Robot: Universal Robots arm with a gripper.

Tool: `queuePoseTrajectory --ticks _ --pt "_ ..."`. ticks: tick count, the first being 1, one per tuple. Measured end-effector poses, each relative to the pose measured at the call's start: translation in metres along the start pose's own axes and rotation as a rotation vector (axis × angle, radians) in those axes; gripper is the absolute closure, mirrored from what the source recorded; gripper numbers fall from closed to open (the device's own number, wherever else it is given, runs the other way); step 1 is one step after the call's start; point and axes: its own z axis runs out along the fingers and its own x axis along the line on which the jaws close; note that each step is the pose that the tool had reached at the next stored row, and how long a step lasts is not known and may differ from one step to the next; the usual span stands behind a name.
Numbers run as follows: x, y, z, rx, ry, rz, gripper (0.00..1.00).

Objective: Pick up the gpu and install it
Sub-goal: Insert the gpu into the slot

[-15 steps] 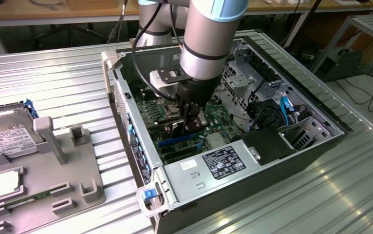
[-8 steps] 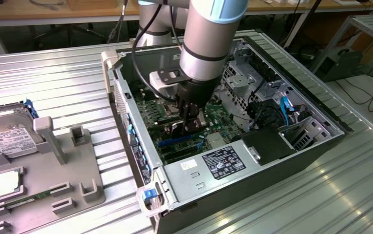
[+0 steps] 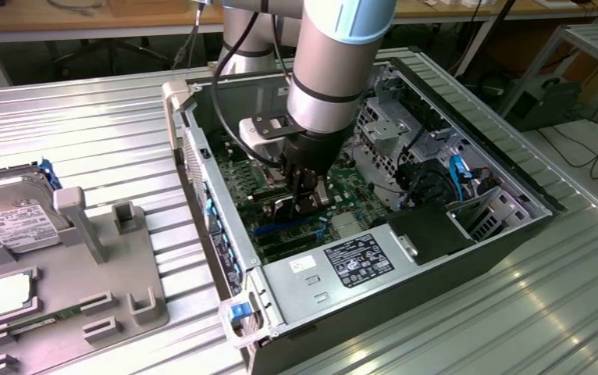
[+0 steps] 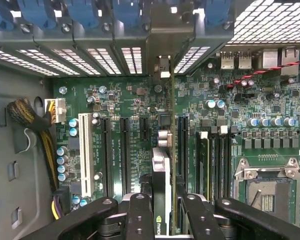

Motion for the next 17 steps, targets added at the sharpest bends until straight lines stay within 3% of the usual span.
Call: queuePoseTrajectory --ticks 7,17 --pt "-0.0006 0.0 0.0025 -0.0012 0.0003 0.002 0.73" --pt "-0.0006 0.0001 0.0016 -0.0139 0.0002 0.002 0.73"
